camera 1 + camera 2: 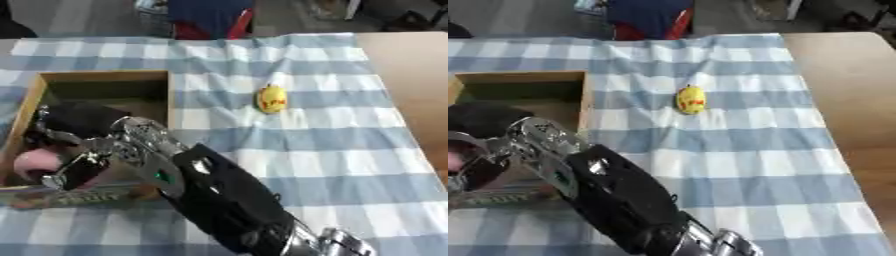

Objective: Pick up objects on the table and place them in the box.

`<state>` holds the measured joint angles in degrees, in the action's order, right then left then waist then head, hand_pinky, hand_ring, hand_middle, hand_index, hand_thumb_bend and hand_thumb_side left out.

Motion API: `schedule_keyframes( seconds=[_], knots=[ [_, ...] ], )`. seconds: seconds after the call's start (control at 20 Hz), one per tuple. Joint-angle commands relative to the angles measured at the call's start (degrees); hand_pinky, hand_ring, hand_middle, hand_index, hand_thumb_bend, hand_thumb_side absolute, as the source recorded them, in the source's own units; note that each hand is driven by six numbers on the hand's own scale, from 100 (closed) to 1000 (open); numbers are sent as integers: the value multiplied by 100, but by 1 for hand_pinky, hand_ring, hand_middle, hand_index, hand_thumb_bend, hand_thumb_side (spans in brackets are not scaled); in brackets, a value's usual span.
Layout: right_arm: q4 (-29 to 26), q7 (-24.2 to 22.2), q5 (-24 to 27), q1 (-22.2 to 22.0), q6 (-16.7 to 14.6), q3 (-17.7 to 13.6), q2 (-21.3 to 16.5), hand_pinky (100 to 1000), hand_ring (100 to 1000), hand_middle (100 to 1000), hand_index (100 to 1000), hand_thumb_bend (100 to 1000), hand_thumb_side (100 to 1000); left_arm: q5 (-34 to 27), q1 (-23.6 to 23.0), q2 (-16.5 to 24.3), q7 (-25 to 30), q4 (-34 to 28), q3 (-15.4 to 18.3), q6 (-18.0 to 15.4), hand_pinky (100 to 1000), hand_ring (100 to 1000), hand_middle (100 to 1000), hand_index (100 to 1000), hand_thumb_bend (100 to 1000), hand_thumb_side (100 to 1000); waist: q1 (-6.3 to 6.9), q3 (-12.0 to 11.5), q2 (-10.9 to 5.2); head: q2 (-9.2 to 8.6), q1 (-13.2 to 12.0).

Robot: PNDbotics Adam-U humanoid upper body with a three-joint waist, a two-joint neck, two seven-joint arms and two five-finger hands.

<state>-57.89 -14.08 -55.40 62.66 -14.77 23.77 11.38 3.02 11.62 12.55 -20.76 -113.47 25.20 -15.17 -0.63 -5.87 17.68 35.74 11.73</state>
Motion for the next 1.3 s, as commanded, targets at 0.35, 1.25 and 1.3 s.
schedule_keyframes(
  seconds=[0.35,1.25,1.3],
  knots=[
    [-95,279,-229,80,135,-235,121,475,514,361,534,100,281,1,23,107,-2,-112,16,-9,359,588,533,790,424,563,71,0,-107,-60,43],
    [921,473,-2059,231,-248,-630,469,553,648,507,845,100,717,-11,3,100,19,-112,4,-4,358,587,532,788,427,564,84,-40,-111,-100,127],
    [908,435,-2102,235,-267,-641,473,572,683,531,894,100,791,-12,3,99,19,-112,4,-4,358,587,532,788,427,564,86,-40,-112,-102,128]
  ],
)
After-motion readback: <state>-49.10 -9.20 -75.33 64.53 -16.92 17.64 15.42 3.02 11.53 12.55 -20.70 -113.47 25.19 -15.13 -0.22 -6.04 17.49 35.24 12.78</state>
